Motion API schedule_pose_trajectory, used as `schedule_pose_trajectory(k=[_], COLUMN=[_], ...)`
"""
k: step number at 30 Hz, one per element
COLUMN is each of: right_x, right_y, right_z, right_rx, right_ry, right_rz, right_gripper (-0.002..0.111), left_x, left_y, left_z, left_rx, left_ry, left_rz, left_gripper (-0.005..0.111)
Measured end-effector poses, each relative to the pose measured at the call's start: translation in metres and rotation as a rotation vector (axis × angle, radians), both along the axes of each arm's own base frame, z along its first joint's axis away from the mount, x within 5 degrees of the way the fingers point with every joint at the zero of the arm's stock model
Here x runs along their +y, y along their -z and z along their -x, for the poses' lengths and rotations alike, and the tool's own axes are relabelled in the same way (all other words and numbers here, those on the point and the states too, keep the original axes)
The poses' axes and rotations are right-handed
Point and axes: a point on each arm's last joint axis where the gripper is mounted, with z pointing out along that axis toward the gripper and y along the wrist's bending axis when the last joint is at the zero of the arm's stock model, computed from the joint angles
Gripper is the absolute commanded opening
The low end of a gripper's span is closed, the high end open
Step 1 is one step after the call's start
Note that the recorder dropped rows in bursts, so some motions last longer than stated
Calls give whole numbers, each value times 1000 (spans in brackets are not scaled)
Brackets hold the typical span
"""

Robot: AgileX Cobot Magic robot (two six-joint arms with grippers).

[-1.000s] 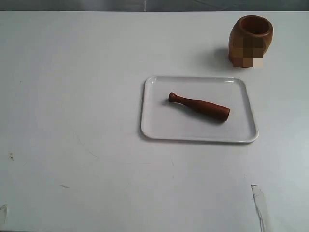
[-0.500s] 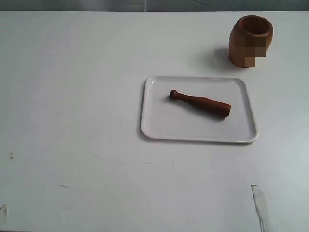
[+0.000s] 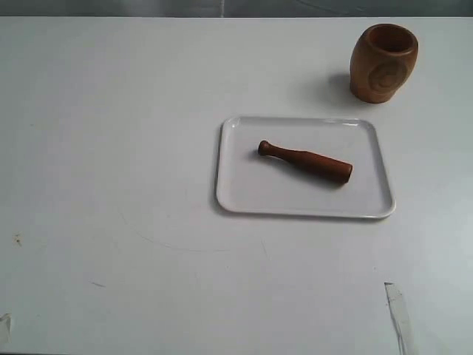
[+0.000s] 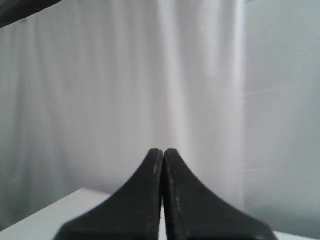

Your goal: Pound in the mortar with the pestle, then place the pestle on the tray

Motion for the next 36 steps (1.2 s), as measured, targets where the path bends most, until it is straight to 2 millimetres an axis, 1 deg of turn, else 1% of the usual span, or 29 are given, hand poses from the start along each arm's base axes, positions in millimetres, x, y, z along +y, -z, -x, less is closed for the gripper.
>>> schedule_pose_trajectory(k=[4,6,8,11,13,15,17,19,21,23,25,28,31,33,36], right_x=[-29,-45,-58,-77,-90,-97,-98,-91,-80,-65,-49,-33,-25,-23,-22], right_y=[-7,-9,-10,-6,1,11,23,37,47,53,52,44,37,35,39], right_z=[-13,-15,-14,-13,-10,-8,-8,-10,-12,-14,-15,-15,-14,-13,-13], right_rx=[-66,-105,-136,-122,-36,88,216,340,416,438,387,269,190,165,153], right_ry=[359,548,726,987,1142,1205,1182,1056,901,716,550,400,332,316,309], right_rz=[-50,-29,32,230,382,506,620,679,671,634,599,548,503,495,502], right_gripper=[0,0,0,0,0,0,0,0,0,0,0,0,0,0,0], left_x=[0,0,0,0,0,0,0,0,0,0,0,0,0,0,0], left_y=[0,0,0,0,0,0,0,0,0,0,0,0,0,0,0], left_z=[0,0,0,0,0,0,0,0,0,0,0,0,0,0,0], left_rx=[0,0,0,0,0,0,0,0,0,0,0,0,0,0,0], left_ry=[0,0,0,0,0,0,0,0,0,0,0,0,0,0,0], left_rz=[0,0,0,0,0,0,0,0,0,0,0,0,0,0,0], left_gripper=[0,0,0,0,0,0,0,0,0,0,0,0,0,0,0])
